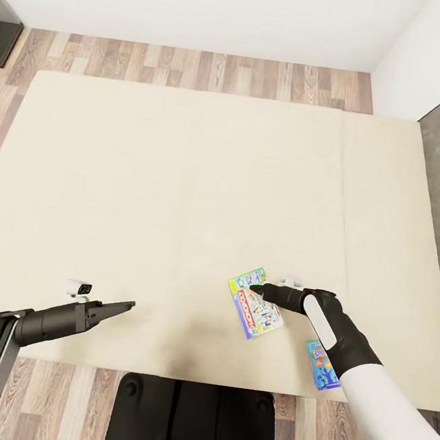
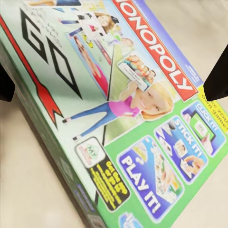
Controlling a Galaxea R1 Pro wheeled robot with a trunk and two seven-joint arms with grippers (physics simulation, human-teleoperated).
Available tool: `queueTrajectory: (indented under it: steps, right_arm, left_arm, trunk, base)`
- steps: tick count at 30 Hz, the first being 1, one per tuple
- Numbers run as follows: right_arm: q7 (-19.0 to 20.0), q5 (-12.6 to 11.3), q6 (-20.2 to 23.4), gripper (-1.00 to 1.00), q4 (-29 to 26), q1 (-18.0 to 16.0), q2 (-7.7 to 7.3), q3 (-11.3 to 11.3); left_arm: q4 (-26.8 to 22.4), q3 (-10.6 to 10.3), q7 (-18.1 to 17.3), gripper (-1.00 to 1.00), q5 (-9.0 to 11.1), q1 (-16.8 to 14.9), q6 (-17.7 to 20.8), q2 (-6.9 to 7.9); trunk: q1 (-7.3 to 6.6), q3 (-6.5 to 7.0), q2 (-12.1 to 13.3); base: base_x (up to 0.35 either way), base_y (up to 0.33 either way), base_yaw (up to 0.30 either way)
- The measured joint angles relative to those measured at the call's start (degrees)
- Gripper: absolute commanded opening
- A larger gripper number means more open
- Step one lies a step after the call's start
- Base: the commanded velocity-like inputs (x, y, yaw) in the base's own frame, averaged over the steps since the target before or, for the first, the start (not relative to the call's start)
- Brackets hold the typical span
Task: Put all the toys in the child's room - the three board games (two on the bed and one on the table), the two jigsaw puzzles on the table, and the tennis ball on the table - inside the toy box on the table in the child's room.
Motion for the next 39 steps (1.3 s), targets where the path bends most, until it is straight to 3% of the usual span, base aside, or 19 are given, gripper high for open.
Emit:
queueTrajectory:
  steps: [39]
  right_arm:
    - [0.0,0.03,0.0,1.0,0.39,0.0,-0.02,0.01]
  left_arm:
    - [0.0,0.0,0.0,1.0,0.0,0.01,0.02,-0.05]
  trunk:
    - [0.0,0.0,0.0]
  base:
    - [0.0,0.016,0.0]
